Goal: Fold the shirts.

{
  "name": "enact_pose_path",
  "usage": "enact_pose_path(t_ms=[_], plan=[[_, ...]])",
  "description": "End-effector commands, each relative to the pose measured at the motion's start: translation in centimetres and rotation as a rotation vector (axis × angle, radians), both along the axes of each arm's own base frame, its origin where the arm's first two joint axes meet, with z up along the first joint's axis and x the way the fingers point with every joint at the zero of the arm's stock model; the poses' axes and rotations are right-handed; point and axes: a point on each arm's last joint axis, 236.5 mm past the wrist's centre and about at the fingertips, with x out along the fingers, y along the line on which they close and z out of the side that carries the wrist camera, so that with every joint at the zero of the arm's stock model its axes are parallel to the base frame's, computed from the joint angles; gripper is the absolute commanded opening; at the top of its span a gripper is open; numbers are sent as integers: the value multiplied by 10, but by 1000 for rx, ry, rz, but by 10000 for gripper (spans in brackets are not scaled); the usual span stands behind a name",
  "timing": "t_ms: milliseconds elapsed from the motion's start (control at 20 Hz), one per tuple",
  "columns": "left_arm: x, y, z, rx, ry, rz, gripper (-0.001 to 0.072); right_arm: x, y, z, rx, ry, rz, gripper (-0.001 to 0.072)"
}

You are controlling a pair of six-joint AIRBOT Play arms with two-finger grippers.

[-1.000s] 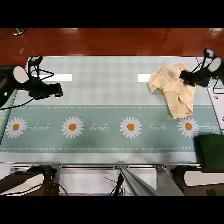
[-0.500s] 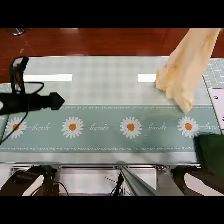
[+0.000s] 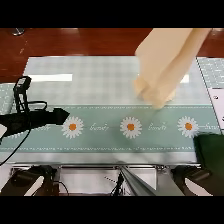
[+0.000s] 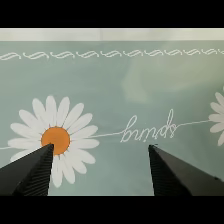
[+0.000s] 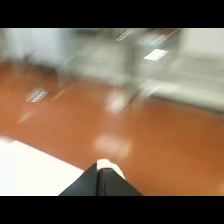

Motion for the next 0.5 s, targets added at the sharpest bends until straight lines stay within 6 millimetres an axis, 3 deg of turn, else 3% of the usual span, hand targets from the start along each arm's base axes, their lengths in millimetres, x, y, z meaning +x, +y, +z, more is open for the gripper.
enact_pose_path(t_ms=[0,100,250,350,400,450], plan=[[8,-1,5,-15,-47,15,701,-23,87,-104,-87,281,257,17],[12,-1,7,-17,-59,20,701,-22,138,-185,-103,432,335,17],[13,-1,2,-15,-44,20,701,-20,188,-314,-66,706,312,18],[13,-2,-2,-13,-29,20,701,-31,211,-378,-75,861,319,18],[14,-1,-4,-11,-21,20,701,-35,221,-398,-78,915,327,20],[14,-1,-7,-9,-12,20,701,-38,229,-411,-60,963,329,216]])
